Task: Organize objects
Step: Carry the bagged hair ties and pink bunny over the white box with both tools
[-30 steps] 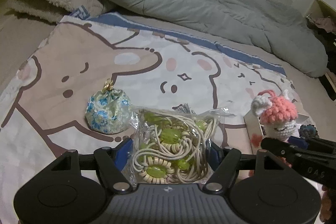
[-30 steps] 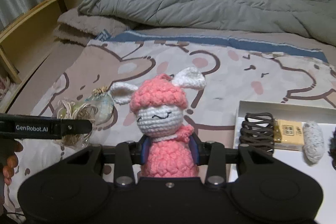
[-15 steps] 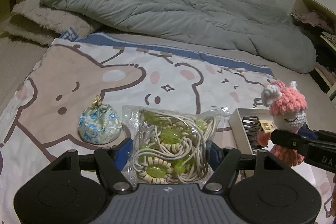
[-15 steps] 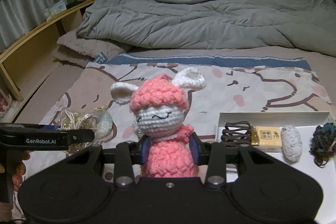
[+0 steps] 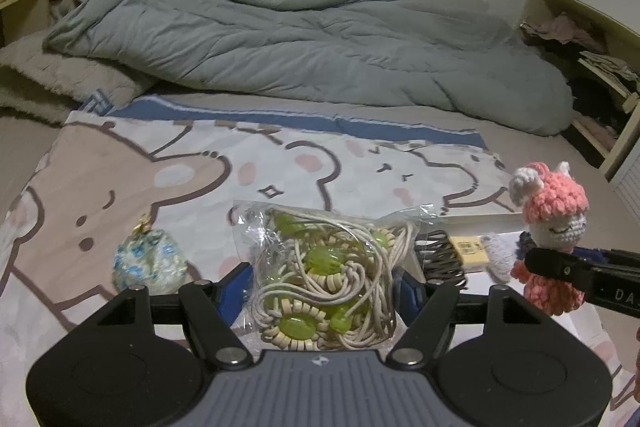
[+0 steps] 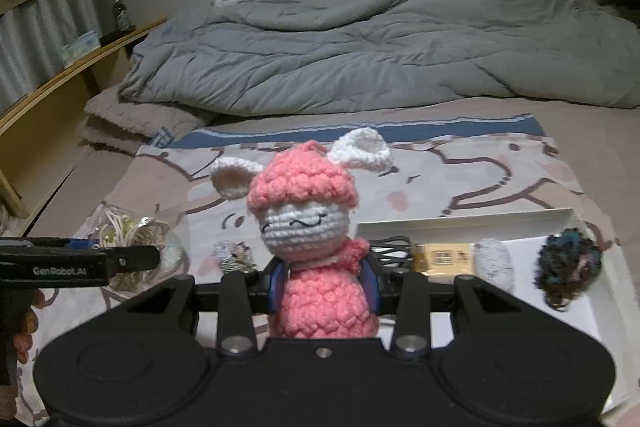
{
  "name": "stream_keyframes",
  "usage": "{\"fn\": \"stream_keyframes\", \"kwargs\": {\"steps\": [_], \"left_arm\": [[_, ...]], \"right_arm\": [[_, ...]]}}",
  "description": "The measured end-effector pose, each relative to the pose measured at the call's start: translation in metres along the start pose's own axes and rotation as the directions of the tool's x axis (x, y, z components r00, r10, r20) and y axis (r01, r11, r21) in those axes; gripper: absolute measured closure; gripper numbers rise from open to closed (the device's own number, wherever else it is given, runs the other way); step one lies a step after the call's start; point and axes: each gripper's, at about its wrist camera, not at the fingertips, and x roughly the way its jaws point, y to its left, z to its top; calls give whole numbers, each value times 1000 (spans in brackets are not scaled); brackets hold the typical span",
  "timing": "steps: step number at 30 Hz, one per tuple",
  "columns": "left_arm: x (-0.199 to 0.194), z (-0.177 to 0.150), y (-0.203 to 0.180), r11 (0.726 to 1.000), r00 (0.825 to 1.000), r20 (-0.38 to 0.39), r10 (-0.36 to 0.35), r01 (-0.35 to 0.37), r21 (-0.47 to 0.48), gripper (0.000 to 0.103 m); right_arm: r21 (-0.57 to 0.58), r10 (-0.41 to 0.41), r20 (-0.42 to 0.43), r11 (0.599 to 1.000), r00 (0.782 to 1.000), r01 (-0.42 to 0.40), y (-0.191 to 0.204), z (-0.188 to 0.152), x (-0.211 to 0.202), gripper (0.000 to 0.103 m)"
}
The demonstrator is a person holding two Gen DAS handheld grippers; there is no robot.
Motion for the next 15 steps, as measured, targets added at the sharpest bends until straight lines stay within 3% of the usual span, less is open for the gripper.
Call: {"fn": "stream_keyframes", "kwargs": {"steps": [15], "left_arm": [[14, 8, -89, 988, 992, -18, -124, 126, 92, 31]], "right_arm": [[23, -115, 13, 993, 993, 115, -73, -11, -36, 63]]}}
